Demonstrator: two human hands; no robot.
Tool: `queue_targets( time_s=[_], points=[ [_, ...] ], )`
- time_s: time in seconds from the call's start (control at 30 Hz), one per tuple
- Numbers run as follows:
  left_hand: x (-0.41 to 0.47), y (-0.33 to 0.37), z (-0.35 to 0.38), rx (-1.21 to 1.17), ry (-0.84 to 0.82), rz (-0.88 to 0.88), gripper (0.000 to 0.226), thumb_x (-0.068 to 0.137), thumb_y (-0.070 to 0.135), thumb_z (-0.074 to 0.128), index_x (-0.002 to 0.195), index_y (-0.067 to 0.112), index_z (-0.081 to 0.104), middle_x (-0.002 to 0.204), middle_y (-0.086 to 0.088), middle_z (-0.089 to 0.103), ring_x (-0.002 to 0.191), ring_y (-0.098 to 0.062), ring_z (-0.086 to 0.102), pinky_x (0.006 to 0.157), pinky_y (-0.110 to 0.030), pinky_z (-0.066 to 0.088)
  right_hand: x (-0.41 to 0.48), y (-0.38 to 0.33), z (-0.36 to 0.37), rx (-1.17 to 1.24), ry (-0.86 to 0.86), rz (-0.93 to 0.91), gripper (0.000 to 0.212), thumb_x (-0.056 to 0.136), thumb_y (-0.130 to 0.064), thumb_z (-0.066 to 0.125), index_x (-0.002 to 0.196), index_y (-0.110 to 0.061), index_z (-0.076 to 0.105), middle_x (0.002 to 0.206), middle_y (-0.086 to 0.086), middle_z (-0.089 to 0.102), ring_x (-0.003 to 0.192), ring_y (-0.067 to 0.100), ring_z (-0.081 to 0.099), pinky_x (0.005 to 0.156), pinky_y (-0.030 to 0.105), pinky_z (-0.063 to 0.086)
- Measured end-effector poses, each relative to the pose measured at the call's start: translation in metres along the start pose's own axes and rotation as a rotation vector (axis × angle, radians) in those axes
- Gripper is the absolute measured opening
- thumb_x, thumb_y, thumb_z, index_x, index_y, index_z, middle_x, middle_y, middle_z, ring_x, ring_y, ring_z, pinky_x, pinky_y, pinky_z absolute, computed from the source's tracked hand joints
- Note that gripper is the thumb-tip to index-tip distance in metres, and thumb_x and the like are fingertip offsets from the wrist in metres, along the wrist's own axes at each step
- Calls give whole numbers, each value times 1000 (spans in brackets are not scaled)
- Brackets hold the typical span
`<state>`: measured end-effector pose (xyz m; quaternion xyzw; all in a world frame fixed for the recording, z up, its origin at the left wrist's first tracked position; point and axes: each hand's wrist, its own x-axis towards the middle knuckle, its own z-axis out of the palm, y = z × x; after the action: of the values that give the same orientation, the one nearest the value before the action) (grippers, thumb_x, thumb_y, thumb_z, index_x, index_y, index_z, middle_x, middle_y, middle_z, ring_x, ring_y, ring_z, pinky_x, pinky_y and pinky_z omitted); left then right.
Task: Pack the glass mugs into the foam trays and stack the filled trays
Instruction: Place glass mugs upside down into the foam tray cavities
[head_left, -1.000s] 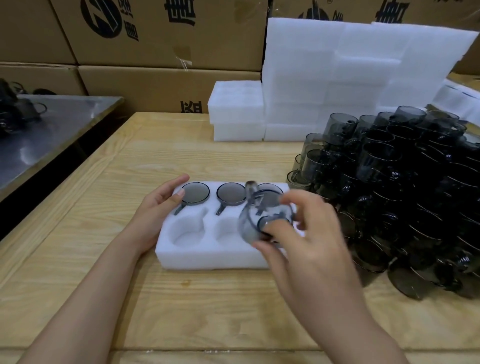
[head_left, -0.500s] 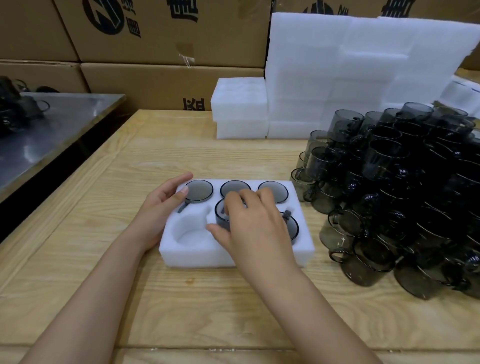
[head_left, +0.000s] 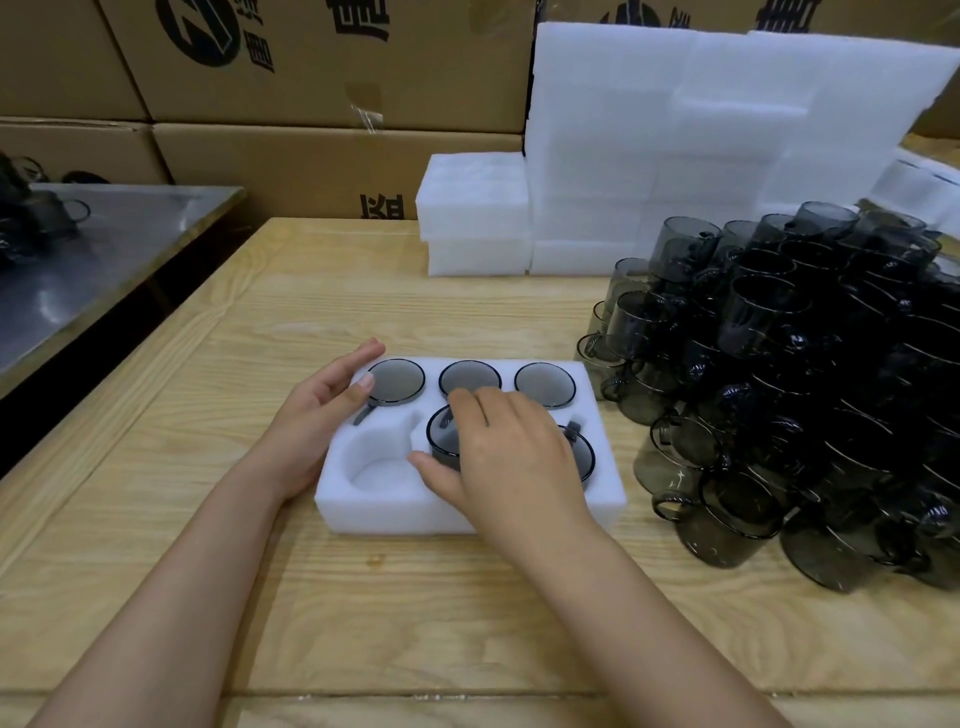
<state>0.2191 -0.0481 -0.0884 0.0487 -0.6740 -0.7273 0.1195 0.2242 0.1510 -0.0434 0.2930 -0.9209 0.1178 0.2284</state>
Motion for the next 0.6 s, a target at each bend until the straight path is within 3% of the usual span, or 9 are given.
queue_targets(
  time_s=[0.17,0.27,0.37,0.47,0.53,0.6],
  points=[
    [-1,2,0,14,-4,-13,37,85,26,56,122,29,62,144,15,48,127,-9,51,87,-22,52,-1,7,3,93,-18,-29,49,67,-51,75,90,-8,70,72,3,64,67,22,61,62,27,49],
    [-2,3,0,17,2,-34,35,91,21,54,124,29,60,143,4,50,125,-17,54,93,-32,50,-3,10,1,210,-154,-52,60,83,-51,61,124,-8,55,112,7,61,105,24,56,82,30,44],
    [-2,4,1,9,0,-52,39,87,24,57,125,30,60,139,-1,55,120,-20,59,90,-33,52,-5,16,2,267,-244,-78,69,89,-54,49,144,-16,33,145,1,37,134,15,31,102,26,31],
    [-4,5,1,20,1,-47,38,85,24,60,123,31,62,125,4,65,111,-18,64,82,-29,56,-7,25,-4,373,-364,-111,77,89,-57,46,150,-21,15,158,-7,6,143,5,1,113,22,-4],
    [-4,8,1,104,43,-20,34,89,18,60,120,32,63,123,11,65,119,-16,59,97,-37,50,-10,35,-9,499,-343,-67,76,91,-56,42,151,-21,11,156,-13,-1,142,-2,-9,112,22,-17],
    [-5,17,3,268,100,61,30,89,19,62,115,35,63,134,14,57,130,-7,47,111,-40,37,-11,47,-14,622,-222,47,63,95,-47,38,149,-20,22,154,-14,11,141,-6,-2,109,11,-15]
  ],
)
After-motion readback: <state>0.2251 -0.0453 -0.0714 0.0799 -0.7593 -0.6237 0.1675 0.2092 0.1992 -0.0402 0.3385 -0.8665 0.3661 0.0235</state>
